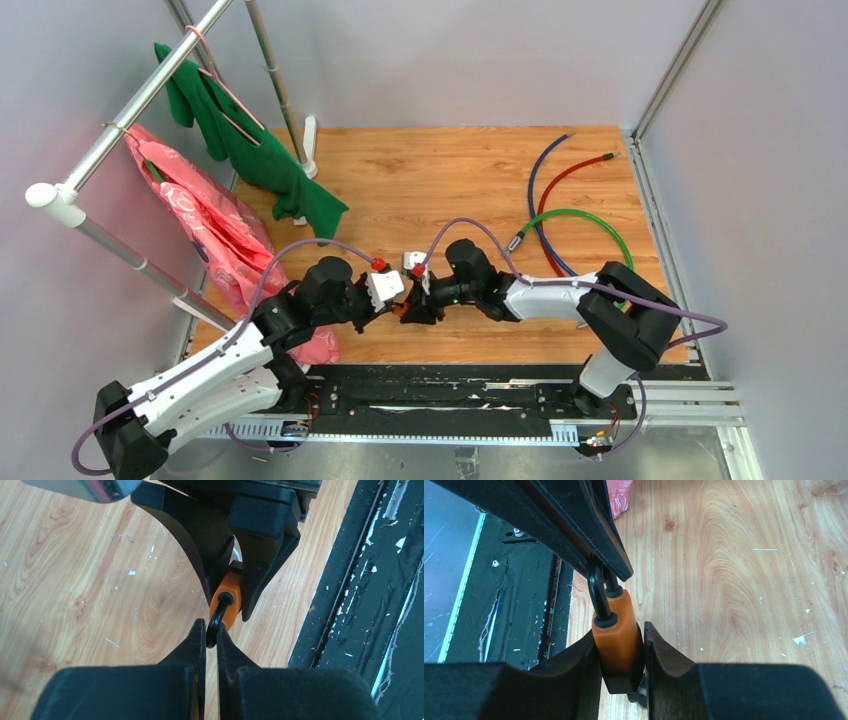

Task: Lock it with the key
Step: Lock the lock.

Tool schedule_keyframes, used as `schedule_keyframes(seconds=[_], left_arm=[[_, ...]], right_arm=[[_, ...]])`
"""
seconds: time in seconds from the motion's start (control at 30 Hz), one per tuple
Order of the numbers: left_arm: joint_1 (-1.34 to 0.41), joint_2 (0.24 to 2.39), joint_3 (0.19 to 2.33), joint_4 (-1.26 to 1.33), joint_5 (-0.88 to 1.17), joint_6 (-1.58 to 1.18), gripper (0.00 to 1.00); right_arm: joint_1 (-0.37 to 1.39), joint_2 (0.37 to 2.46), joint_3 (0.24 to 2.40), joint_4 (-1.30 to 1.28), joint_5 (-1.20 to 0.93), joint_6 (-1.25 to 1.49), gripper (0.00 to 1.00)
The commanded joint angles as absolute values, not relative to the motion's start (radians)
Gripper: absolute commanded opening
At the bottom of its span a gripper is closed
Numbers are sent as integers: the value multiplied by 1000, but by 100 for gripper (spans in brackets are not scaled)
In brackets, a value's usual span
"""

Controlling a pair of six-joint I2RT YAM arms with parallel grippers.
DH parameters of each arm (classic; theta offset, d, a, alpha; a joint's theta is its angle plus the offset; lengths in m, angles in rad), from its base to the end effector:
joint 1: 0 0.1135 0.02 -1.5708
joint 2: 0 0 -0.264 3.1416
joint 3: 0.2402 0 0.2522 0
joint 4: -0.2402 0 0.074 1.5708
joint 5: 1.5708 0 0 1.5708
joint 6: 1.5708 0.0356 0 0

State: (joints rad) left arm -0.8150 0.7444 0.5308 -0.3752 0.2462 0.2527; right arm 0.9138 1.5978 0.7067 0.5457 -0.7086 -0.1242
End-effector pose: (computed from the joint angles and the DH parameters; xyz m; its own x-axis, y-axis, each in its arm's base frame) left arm 0.1090 -0.1283 0.2388 -0.1576 0.5208 -0.8390 0.9132 0.4002 0.0769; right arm 0.1788 0.2698 0.1904 -0.0844 -0.2634 -0.9610 -0.9933 -0.0542 0.1021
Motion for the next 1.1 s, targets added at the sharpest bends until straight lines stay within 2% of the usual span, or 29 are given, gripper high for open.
schedule_keyframes(seconds=[0.0, 0.1, 0.13, 0.17, 0.2, 0.23, 0.37, 0.47, 0.67, 0.9, 1.07], left_arm=[[-837, 742, 553, -395, 475, 311, 0], [-837, 734, 581, -394, 501, 287, 1], [-836, 730, 592, -389, 485, 272, 13], [-836, 727, 605, -387, 467, 263, 32], [-835, 723, 621, -392, 452, 264, 40], [-833, 720, 642, -404, 439, 271, 52], [-819, 713, 746, -520, 425, 327, 74], [-805, 692, 829, -631, 443, 377, 82], [-802, 529, 825, -515, 334, 304, 88], [-802, 550, 844, -384, 396, 124, 71], [-804, 604, 850, -281, 442, 9, 68]], right_arm=[[907, 1544, 724, 761, -680, -48, 0], [898, 1497, 731, 701, -681, -58, 0], [898, 1482, 735, 678, -681, -65, 0], [896, 1463, 738, 654, -676, -73, 0], [894, 1443, 738, 634, -672, -82, 0], [892, 1425, 736, 616, -665, -91, 0], [882, 1342, 718, 560, -634, -123, 0], [870, 1270, 710, 516, -622, -141, 0], [859, 1143, 738, 440, -676, -170, 0], [857, 1057, 782, 376, -757, -182, 0], [857, 1047, 783, 391, -747, -157, 0]])
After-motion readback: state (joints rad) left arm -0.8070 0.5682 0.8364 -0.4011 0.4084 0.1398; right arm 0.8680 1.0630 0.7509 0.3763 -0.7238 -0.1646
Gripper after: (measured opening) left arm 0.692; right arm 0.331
